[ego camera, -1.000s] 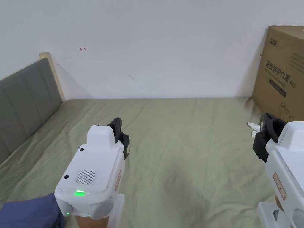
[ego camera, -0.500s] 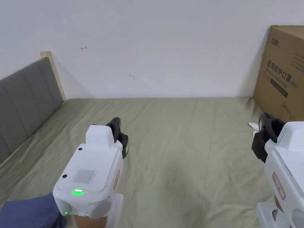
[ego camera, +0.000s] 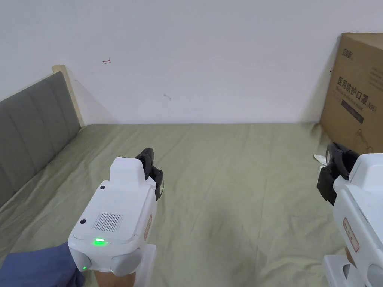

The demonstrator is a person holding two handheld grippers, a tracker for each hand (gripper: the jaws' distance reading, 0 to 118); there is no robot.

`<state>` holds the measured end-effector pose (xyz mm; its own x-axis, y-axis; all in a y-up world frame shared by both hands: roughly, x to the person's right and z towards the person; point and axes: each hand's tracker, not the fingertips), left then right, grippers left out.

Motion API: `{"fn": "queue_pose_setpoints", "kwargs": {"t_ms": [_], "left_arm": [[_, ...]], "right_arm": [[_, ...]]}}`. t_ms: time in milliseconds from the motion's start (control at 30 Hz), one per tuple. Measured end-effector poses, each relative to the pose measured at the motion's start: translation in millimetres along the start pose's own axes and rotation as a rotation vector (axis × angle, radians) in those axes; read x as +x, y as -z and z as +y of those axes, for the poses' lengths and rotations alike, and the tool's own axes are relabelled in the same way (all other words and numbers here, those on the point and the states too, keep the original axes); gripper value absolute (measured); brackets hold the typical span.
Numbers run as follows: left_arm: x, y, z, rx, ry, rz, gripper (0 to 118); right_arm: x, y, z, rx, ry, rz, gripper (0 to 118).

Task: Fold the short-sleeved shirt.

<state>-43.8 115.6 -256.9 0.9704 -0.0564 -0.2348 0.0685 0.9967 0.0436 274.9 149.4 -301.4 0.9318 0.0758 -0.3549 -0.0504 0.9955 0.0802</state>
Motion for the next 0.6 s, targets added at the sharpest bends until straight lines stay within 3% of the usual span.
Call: {"fn": "queue_pose_setpoints", "kwargs": {"t_ms": [133, 200, 333, 367, 433, 600], "left_arm": [[-0.3, 0.2, 0.5, 0.001, 0.0, 0.01, 0], [-2.1, 0.0, 0.1, 0.006, -0.008, 0.011, 12], [-5.9, 0.5, -0.7, 0.0, -0.021, 0.019, 86], [-6.1, 0.6, -1.0, 0.0, -0.02, 0.023, 100], [-5.4, 1.3, -1.7, -0.004, -0.019, 0.033, 117], [-9.2, -0.4, -1.0, 0.009, -0.047, 0.047, 118]], "right_arm": [[1.7, 0.8, -0.9, -0.009, -0.003, -0.003, 2], [0.1, -0.7, 0.6, -0.017, 0.005, -0.001, 12], [2.7, 0.8, -1.0, -0.038, 0.013, 0.008, 103], [4.2, 1.6, -2.5, -0.037, 0.029, 0.009, 113], [5.4, 1.1, -3.0, -0.031, 0.047, 0.01, 118], [3.0, -0.3, -0.9, -0.027, 0.045, 0.006, 118]]}}
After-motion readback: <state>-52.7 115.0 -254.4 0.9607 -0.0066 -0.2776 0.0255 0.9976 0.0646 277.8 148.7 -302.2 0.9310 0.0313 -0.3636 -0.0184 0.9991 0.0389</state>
